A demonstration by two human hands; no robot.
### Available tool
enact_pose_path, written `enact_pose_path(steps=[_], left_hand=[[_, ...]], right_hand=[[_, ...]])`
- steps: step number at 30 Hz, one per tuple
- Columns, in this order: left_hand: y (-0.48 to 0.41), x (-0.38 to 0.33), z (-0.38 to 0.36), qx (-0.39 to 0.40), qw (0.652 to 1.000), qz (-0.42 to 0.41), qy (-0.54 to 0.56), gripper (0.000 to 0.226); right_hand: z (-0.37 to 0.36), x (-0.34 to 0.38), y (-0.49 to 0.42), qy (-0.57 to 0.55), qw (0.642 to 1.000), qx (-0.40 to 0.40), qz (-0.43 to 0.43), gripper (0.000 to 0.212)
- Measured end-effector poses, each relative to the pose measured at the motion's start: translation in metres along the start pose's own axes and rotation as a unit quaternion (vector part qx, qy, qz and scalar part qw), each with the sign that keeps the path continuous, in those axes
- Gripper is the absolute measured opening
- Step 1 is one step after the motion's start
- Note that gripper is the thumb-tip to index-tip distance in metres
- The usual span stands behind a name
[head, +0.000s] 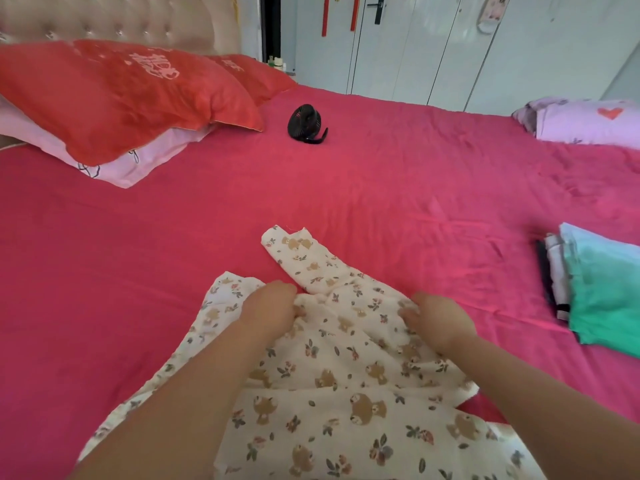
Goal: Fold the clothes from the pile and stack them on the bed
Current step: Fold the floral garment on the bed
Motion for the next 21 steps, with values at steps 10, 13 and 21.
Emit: enact_pose_path(steps=[10,13,21], left_hand=[[0.005,-0.014,0.075,-0.237,0.96,0.014,0.149,0.026],[0.006,-0.006,0.068,-0.238,0.954,0.041,0.177,0.024],[0.02,0.006,0.071,-0.212,0.945,0.112,0.222,0.057]], right_hand=[[0.082,-0.08,0.047,-0.323,0.927,-0.142,-0.129,0.027],[0.046,-0.094,0.06,-0.498,0.85,0.037,-0.171,0.022],[0.077,-0.159,0.072,-0.581,0.747,-0.24,-0.217,0.023]])
Point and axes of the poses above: each hand's wrist, its own y-axis away from the middle knuckle, its own z-axis out of the back of the hand, x = y × z, the point moved 7 cm from there along -y, towards the middle knuckle, and after that the axes turned 9 degrees about y, right-handed, at the moved point
